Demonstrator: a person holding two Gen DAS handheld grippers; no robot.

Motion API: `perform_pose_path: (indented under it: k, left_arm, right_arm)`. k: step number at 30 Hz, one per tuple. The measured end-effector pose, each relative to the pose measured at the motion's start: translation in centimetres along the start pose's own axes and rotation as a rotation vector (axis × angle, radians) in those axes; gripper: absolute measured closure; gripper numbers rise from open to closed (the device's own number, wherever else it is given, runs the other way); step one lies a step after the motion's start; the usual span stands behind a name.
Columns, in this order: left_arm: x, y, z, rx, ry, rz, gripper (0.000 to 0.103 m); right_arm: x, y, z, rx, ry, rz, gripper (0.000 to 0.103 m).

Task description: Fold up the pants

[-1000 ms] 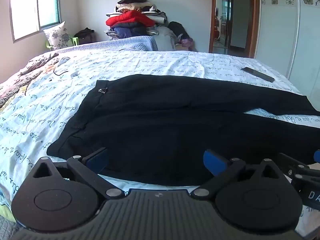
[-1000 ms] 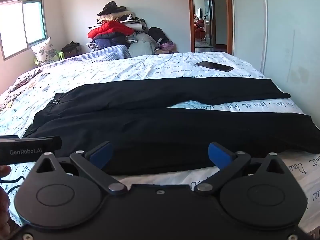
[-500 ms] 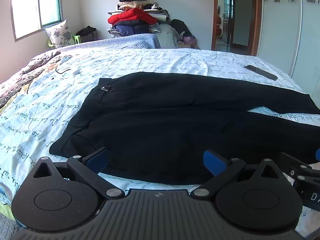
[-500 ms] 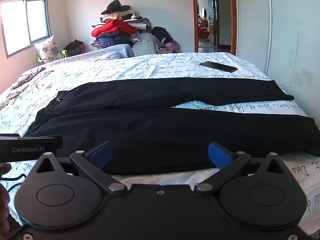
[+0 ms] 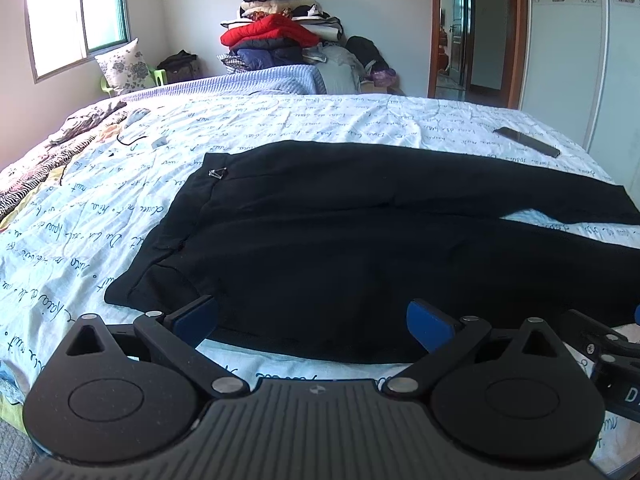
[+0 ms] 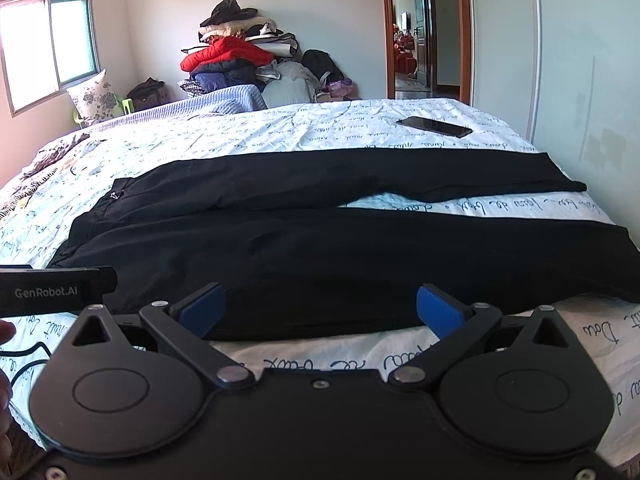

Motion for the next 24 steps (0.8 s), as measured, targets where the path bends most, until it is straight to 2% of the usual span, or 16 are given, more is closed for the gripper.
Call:
perform_pose_path:
  k: [24]
  left_arm:
    - [0.9, -2.3, 0.1, -0.037, -0.010, 0.047, 0.001]
  right_arm:
    - [0.1, -0.2, -0.2, -0.015, -0.012, 0.011, 0.000]
Point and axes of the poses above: each gripper's, at about its wrist camera, not at the fingertips, and y roughly against the way its jaws point, z to its left, x to its underside, the point moved 3 cm from there along -y, roughly the way its jaws point, and after that the axes turned 2 degrees about -y, right-handed, at the moved point
